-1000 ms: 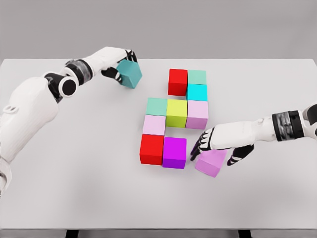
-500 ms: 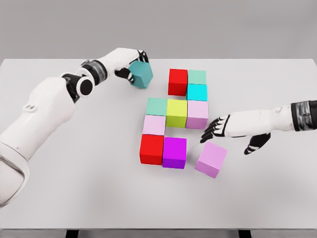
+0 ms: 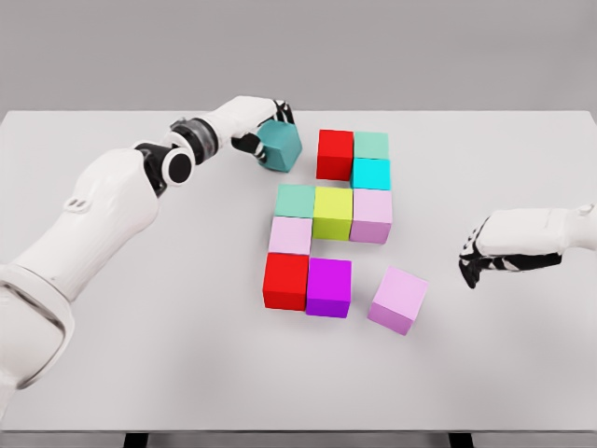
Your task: Assemble the squares on the desktop into the number 2
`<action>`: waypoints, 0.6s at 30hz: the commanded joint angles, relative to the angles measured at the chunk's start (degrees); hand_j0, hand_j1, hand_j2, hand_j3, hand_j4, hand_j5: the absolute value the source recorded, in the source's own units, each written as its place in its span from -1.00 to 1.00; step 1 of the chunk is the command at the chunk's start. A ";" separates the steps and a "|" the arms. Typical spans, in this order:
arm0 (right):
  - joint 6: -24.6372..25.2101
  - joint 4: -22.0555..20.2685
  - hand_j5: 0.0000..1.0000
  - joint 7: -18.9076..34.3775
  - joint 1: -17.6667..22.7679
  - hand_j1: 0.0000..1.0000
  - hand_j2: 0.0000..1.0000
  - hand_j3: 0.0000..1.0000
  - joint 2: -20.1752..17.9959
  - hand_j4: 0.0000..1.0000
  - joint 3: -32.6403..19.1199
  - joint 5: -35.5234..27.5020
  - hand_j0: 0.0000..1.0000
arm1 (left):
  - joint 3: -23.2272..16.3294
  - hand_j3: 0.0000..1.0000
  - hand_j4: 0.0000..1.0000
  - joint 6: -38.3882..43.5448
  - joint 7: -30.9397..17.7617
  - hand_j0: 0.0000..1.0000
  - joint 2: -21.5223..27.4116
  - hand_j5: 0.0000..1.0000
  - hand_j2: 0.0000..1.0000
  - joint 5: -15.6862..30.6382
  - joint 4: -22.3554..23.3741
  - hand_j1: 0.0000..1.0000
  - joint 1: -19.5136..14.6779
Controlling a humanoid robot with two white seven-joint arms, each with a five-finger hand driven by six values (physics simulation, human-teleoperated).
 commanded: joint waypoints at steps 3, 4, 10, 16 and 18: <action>0.15 0.18 -0.66 -0.01 -2.28 -0.66 -0.66 -0.66 -0.72 -0.66 1.73 -0.42 -0.66 | 0.10 -0.04 -0.04 0.00 0.09 -0.04 -0.25 -0.04 -0.04 0.09 0.16 -0.04 0.00; 0.15 0.09 -0.66 -0.01 -3.34 -0.66 -0.66 -0.66 -1.50 -0.66 3.31 -0.34 -0.66 | 0.10 -0.04 -0.04 0.00 0.18 -0.04 -0.25 -0.04 -0.04 0.09 0.16 -0.04 0.00; 0.15 0.09 -0.65 -0.01 -4.75 -0.65 -0.65 -0.65 -1.69 -0.65 9.12 -0.42 -0.65 | 0.10 -0.04 -0.04 0.00 0.36 -0.04 -0.86 -0.04 -0.04 0.09 0.25 -0.04 0.00; 0.15 0.09 -0.67 -0.01 -2.46 -0.67 -0.67 -0.67 0.78 -0.67 9.20 -0.42 -0.67 | 0.36 -0.04 -0.04 0.00 0.44 -0.04 -1.22 -0.04 -0.04 0.09 0.60 -0.04 0.00; 0.15 -0.08 -0.67 -0.01 -2.11 -0.67 -0.67 -0.67 1.13 -0.67 9.38 -0.42 -0.67 | 0.36 -0.04 -0.04 0.00 0.44 -0.04 -1.22 -0.04 -0.04 0.09 0.60 -0.04 0.09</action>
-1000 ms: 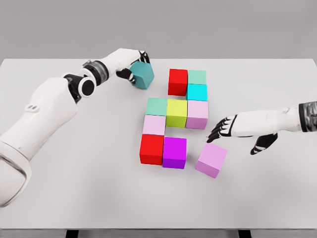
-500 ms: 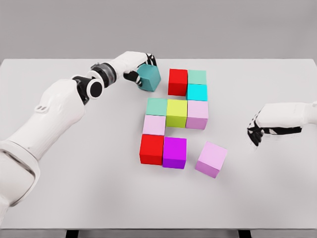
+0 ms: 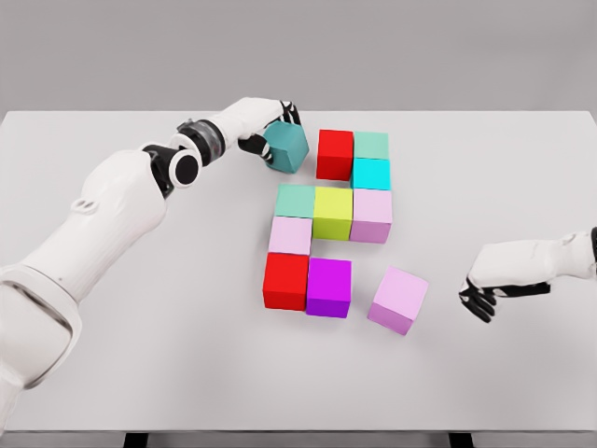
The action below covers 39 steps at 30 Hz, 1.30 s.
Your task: Assemble the squares on the desktop into the number 2
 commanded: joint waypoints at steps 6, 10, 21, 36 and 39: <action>0.13 -0.33 -0.66 0.00 0.97 -0.66 -0.66 -0.66 3.51 -0.66 0.34 -0.33 -0.66 | 0.33 -0.04 -0.04 0.00 0.05 -0.04 -0.22 -0.04 -0.04 0.09 0.20 -0.04 -0.09; 0.13 -0.33 -0.66 0.00 1.05 -0.66 -0.66 -0.66 4.57 -0.66 0.25 -0.33 -0.66 | 0.33 -0.04 -0.04 0.00 0.05 -0.04 -1.01 -0.04 -0.04 0.09 0.29 -0.04 -0.09; 0.13 -0.33 -0.67 0.00 2.28 -0.67 -0.67 -0.67 4.74 -0.67 0.25 -0.33 -0.67 | 0.51 0.52 0.52 0.00 1.72 0.52 -0.48 0.52 0.52 0.18 0.38 0.52 0.00; 0.13 -0.07 -0.67 0.00 2.64 -0.67 -0.67 -0.67 6.86 -0.67 0.17 -0.42 -0.67 | 0.51 0.36 0.36 2.46 1.54 0.36 -0.83 0.36 0.36 0.89 0.03 0.36 -0.09; 0.13 0.02 -0.67 0.00 2.64 -0.67 -0.67 -0.67 7.47 -0.67 0.08 -0.42 -0.67 | 0.33 0.34 0.34 2.37 1.46 0.34 -0.92 0.34 0.34 1.06 -0.33 0.34 -0.09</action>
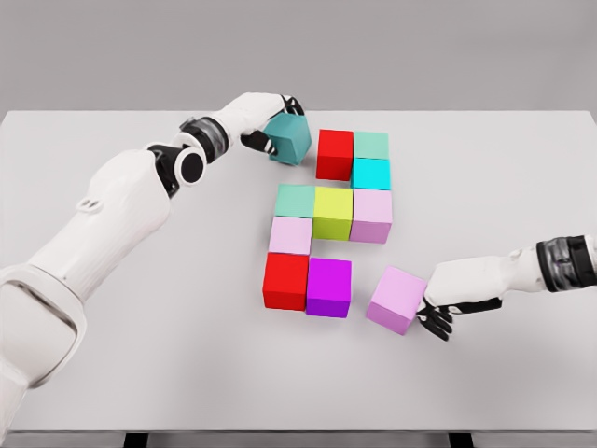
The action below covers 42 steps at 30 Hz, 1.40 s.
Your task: Assemble the squares on the desktop into the number 2
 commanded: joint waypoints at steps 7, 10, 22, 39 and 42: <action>0.12 0.02 -0.67 -0.01 0.00 -0.67 -0.67 -0.67 0.70 -0.67 -0.16 -0.35 -0.67 | -0.51 0.34 0.34 0.10 -0.35 0.34 0.84 0.34 0.34 1.55 -2.42 0.34 0.18; 0.12 0.11 -0.67 -0.01 0.00 -0.67 -0.67 -0.67 0.79 -0.67 -0.16 -0.35 -0.67 | -0.51 0.34 0.34 0.10 -0.53 0.34 1.02 0.34 0.34 1.55 -2.59 0.34 0.26; 0.12 0.46 -0.67 -0.01 -0.44 -0.67 -0.67 -0.67 1.23 -0.67 -0.25 -0.35 -0.67 | -0.60 0.34 0.34 0.01 -0.53 0.34 2.86 0.34 0.34 1.64 -4.88 0.34 0.62; 0.12 0.99 -0.67 -0.01 -1.05 -0.67 -0.67 -0.67 2.37 -0.67 -0.25 -0.35 -0.67 | -0.60 0.36 0.36 -0.08 -0.35 0.36 3.04 0.36 0.36 1.64 -5.14 0.36 1.85; 0.12 0.99 -0.67 -0.01 -1.05 -0.67 -0.67 -0.67 2.37 -0.67 -0.25 -0.35 -0.67 | -0.60 0.59 0.59 -0.08 -0.35 0.59 3.13 0.59 0.59 1.64 -5.14 0.59 1.93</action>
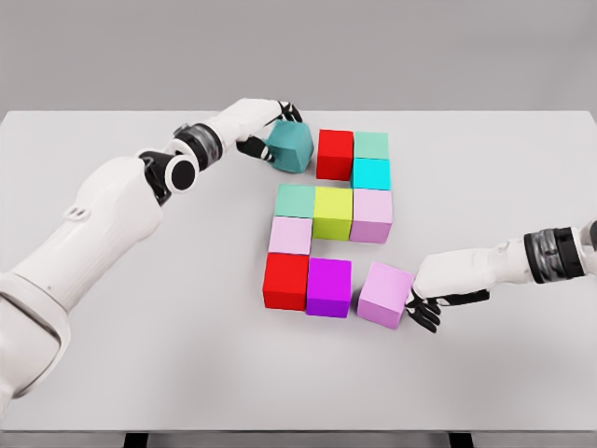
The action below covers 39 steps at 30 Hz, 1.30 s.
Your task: Assemble the squares on the desktop into the number 2
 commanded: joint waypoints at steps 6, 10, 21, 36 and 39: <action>0.12 1.12 -0.67 -0.01 0.00 -0.67 -0.67 -0.67 0.00 -0.67 -0.04 -0.27 -0.67 | 0.09 1.00 1.00 -0.10 0.39 1.00 0.03 1.00 1.00 0.05 -0.03 1.00 0.09; 0.12 1.30 -0.66 -0.01 0.09 -0.66 -0.66 -0.66 -0.52 -0.66 -0.04 -0.27 -0.66 | 0.09 1.00 1.00 -0.19 0.48 1.00 0.11 1.00 1.00 0.13 0.05 1.00 0.09; 0.12 4.55 -0.67 -0.01 0.53 -0.67 -0.67 -0.67 0.27 -0.67 0.14 -0.10 -0.67 | -2.46 0.04 0.04 -0.71 -3.83 0.04 7.59 0.04 0.04 0.57 0.23 0.04 -0.70; 0.12 6.57 -0.67 -0.01 0.62 -0.67 -0.67 -0.67 2.11 -0.67 0.31 -0.10 -0.67 | -5.45 0.04 0.04 -0.80 -4.70 0.04 6.00 0.04 0.04 -2.41 -0.91 0.04 -0.79; 0.12 6.57 -0.67 -0.01 0.44 -0.67 -0.67 -0.67 2.20 -0.67 0.22 -0.10 -0.67 | -5.45 0.04 0.04 -0.80 -4.70 0.04 5.83 0.04 0.04 -3.21 -0.91 0.04 -0.79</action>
